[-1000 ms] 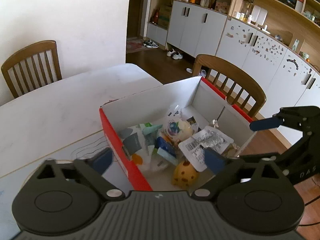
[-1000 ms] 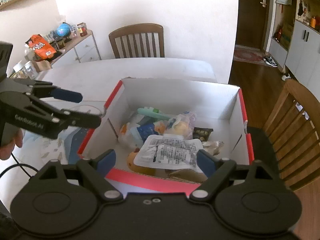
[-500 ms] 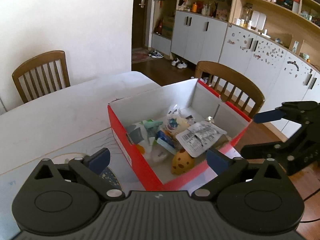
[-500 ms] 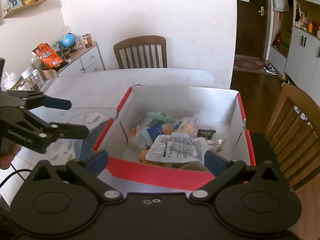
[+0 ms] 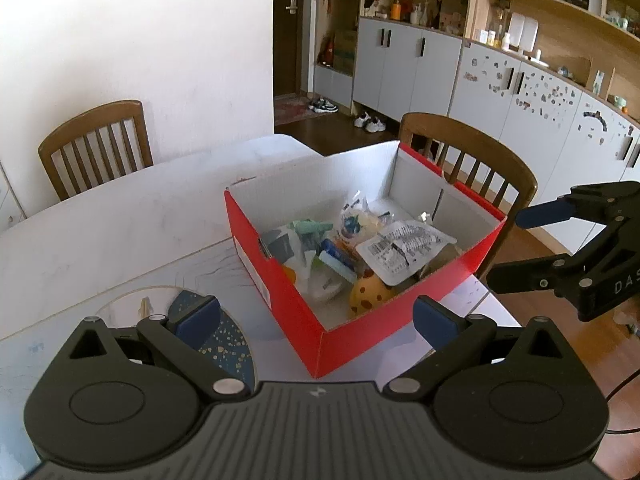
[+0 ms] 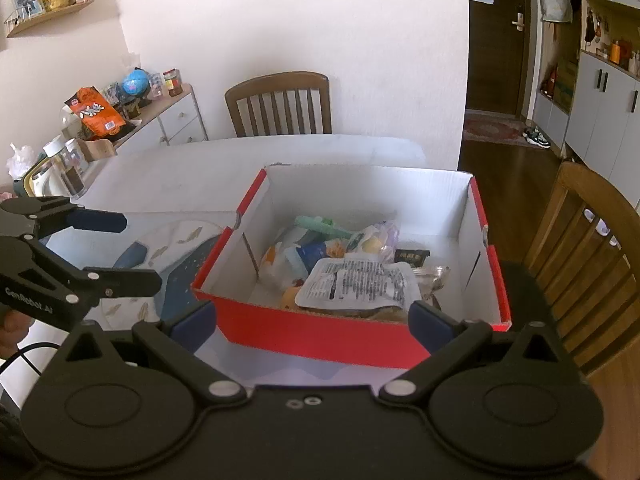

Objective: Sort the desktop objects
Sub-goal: 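Withdraw both tools up from the shoebox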

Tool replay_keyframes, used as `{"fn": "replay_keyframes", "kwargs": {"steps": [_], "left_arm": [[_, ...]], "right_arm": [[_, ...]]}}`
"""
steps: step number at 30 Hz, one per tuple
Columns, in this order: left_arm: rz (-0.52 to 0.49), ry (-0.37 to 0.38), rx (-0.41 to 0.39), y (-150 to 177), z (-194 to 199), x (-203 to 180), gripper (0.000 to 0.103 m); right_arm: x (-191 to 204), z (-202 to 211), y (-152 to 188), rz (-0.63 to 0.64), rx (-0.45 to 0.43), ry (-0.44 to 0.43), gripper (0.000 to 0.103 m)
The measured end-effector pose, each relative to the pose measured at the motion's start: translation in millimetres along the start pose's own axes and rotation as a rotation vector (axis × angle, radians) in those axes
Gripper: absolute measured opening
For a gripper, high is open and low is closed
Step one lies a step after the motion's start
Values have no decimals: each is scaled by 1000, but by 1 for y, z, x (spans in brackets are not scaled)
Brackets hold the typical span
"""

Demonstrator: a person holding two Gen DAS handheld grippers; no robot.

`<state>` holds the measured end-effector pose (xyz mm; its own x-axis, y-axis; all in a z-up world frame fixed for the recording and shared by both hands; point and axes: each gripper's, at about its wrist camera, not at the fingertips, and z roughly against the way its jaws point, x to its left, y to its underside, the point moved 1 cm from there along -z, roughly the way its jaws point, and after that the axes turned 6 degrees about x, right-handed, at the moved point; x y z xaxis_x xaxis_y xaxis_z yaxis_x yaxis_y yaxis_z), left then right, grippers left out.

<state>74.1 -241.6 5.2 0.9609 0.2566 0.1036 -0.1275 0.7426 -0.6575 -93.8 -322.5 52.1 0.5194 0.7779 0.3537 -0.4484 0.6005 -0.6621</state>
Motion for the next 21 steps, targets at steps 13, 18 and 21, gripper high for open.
{"fn": "replay_keyframes", "kwargs": {"steps": [13, 18, 21], "left_arm": [[-3, 29, 16, 6, -5, -2, 103], [-16, 32, 13, 8, -4, -2, 103], [-12, 34, 12, 9, -3, 1, 103]], "right_arm": [[2, 0, 6, -15, 7, 8, 103], [5, 0, 8, -19, 13, 13, 103], [8, 1, 9, -22, 15, 18, 103]]}}
